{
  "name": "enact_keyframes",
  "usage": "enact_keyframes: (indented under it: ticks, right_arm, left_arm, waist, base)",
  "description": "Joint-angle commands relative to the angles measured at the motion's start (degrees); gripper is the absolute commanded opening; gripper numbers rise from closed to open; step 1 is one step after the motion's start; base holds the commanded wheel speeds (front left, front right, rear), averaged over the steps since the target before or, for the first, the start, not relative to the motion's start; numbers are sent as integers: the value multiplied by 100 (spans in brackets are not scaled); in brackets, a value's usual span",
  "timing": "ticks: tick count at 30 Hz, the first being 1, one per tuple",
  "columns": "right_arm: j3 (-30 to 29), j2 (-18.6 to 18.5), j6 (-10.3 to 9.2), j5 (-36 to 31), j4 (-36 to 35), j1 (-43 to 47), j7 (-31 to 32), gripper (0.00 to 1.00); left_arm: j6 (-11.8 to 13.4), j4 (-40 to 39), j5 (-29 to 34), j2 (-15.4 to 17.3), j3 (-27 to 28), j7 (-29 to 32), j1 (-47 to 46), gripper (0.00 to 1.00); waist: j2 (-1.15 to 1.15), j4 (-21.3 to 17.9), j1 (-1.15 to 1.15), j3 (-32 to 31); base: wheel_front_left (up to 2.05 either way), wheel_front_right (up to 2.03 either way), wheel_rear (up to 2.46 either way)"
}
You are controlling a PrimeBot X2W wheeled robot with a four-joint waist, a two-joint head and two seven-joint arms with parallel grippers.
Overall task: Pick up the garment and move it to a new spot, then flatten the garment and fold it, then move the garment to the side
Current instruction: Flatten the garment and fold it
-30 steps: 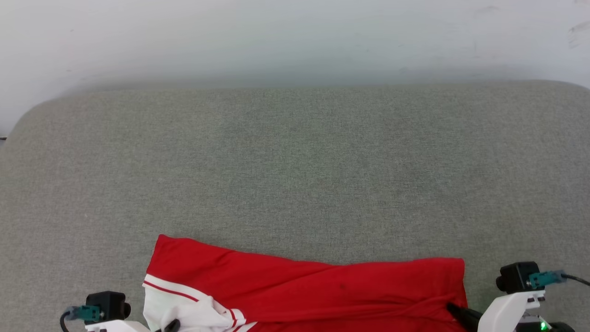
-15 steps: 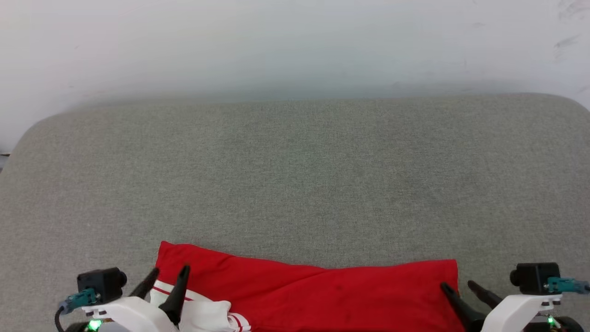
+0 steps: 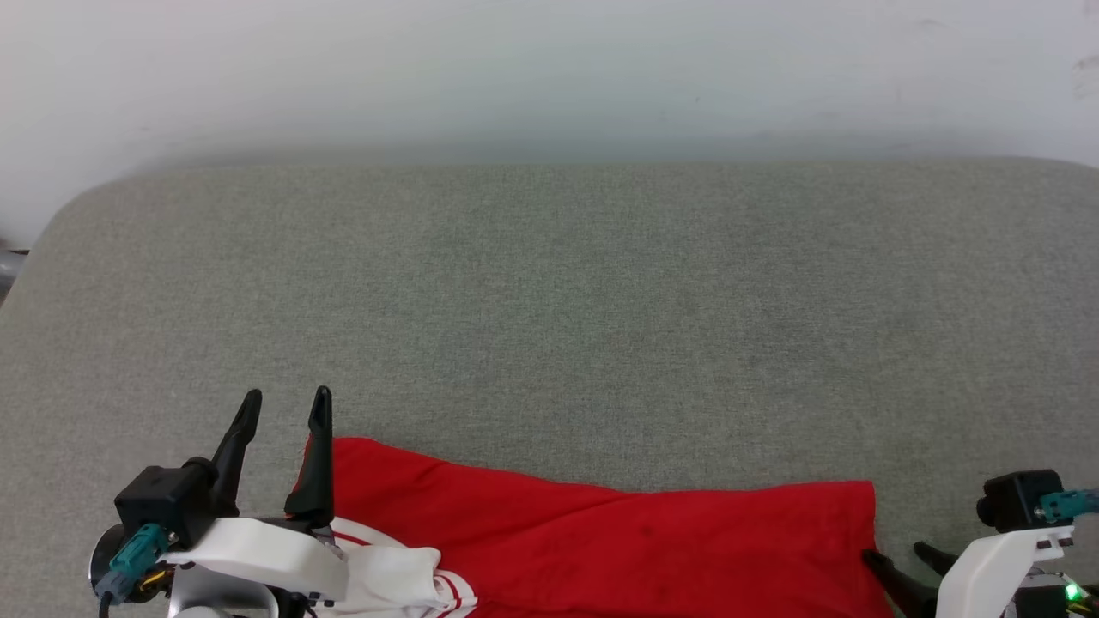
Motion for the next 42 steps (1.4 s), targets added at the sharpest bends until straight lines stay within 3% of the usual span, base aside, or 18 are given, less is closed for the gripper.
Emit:
enact_keyframes:
  ticks: [1,12,13,14,15,28,37,42]
  right_arm:
    - [74,-24,-4,42,51,-70,40,100]
    - [786,152,-3,470,837,-305,541,100]
    - [847,162,-2,501,887,-294,608,57]
    - [892,181,-2,534,908,-297,631,35]
    - [923,193,1,571,924,-302,652,1]
    - [804,-86,-4,657,833,-601,474,0]
    - [-202,-387,-5,652,1064,-478,829,0]
    - [-943,-174,-4,603,927,-426,1140,0]
  left_arm:
    - [-8,-57,121,-55,27,-31,-96,100]
    - [-125,-348,846,-514,303,-45,-108,100]
    - [-137,-318,874,-541,311,-45,-91,100]
    - [-148,-325,926,-575,333,-42,-90,100]
    - [-159,-299,947,-592,343,-42,-62,100]
    - [-63,-66,1198,-526,378,1,319,100]
    - [25,-143,1155,-488,364,39,502,100]
    - [49,-180,1159,-479,349,76,509,100]
  waist:
    - [0,85,0,107]
    - [0,268,0,494]
    - [0,270,0,493]
    - [0,270,0,479]
    - [0,266,0,458]
    - [0,-121,0,-199]
    - [0,-288,0,-348]
    - [0,-302,0,-334]
  base:
    - [0,0,0]
    - [0,0,0]
    - [0,0,0]
    - [0,0,0]
    - [0,0,0]
    - [0,0,0]
    - [0,0,0]
    - [0,0,0]
